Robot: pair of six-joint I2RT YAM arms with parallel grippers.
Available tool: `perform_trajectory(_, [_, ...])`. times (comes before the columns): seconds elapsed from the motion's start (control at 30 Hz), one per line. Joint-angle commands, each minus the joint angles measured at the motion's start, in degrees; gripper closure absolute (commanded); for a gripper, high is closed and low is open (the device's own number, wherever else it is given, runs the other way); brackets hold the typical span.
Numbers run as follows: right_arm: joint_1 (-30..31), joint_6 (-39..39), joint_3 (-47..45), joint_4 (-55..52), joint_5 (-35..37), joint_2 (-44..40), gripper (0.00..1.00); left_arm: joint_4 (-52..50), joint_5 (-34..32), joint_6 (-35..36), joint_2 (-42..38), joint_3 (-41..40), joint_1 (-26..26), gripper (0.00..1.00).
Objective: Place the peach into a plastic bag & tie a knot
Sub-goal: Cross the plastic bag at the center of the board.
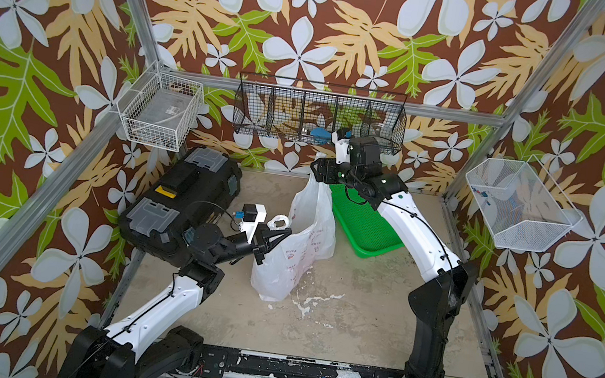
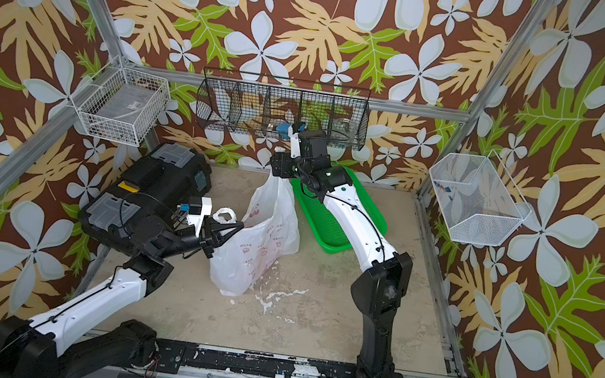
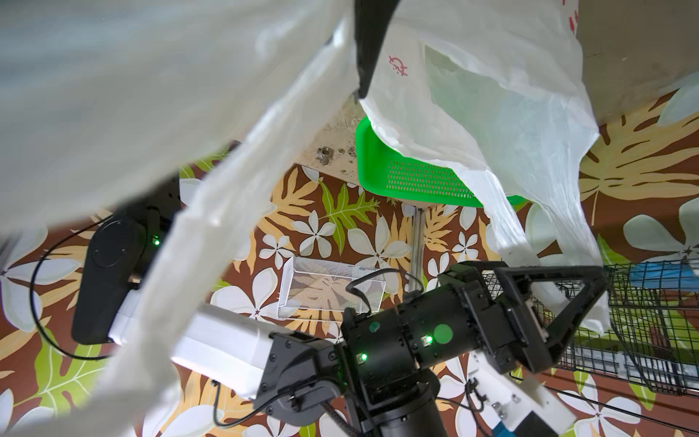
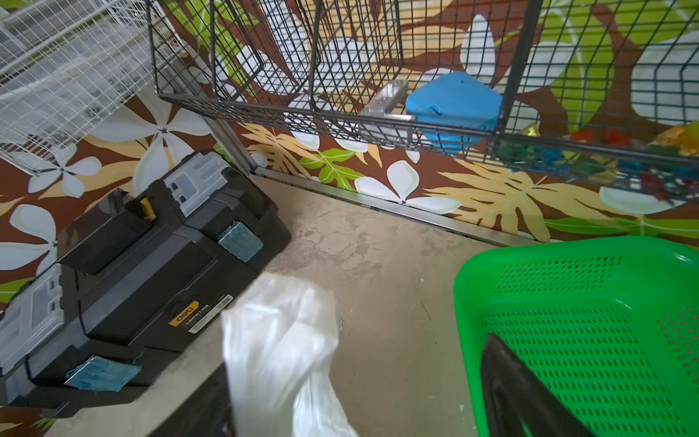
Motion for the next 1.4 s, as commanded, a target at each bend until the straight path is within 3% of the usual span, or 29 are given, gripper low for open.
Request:
perform_trajectory(0.0, [0.1, -0.3, 2.0, 2.9, 0.0, 2.1, 0.23, 2.1, 1.6, -1.0, 0.2, 0.0, 0.0, 1.0])
perform_trajectory(0.1, [0.1, 0.7, 4.0, 4.7, -2.1, 4.3, 0.35, 2.1, 1.6, -1.2, 0.3, 0.0, 0.0, 1.0])
perform_trajectory(0.27, [-0.1, 1.6, 1.8, 7.8, -5.0, 2.4, 0.8, 0.0, -0.3, -0.8, -0.7, 0.2, 0.1, 1.0])
perform_trajectory(0.37, [-0.9, 2.7, -5.8, 13.3, -7.4, -4.0, 0.99, -2.0, -2.9, -2.0, -3.0, 0.7, 0.3, 1.0])
perform_trajectory(0.53, [-2.5, 3.9, -24.5, 23.8, -10.3, -19.0, 1.0, -11.2, -9.6, -3.4, -7.2, 2.9, 0.9, 1.0])
perform_trajectory(0.7, [-2.9, 1.6, -36.5, 25.5, -12.9, -30.6, 1.0, -22.8, -14.5, -7.3, -6.8, 7.5, 0.9, 1.0])
perform_trajectory(0.87, [-2.9, -2.9, -46.3, 26.5, -14.5, -39.9, 1.0, -33.0, -11.0, -12.7, -1.2, 14.2, 1.1, 0.97])
perform_trajectory(1.1, [-1.6, -9.1, -48.3, 26.0, -27.9, -41.3, 1.0, -40.0, -0.8, -13.1, 9.4, 18.3, 0.9, 0.94])
perform_trajectory(1.37, [4.1, -16.3, -42.3, 22.3, -35.1, -36.6, 1.0, -46.2, 7.0, -7.7, 14.8, 27.5, 0.6, 0.93])
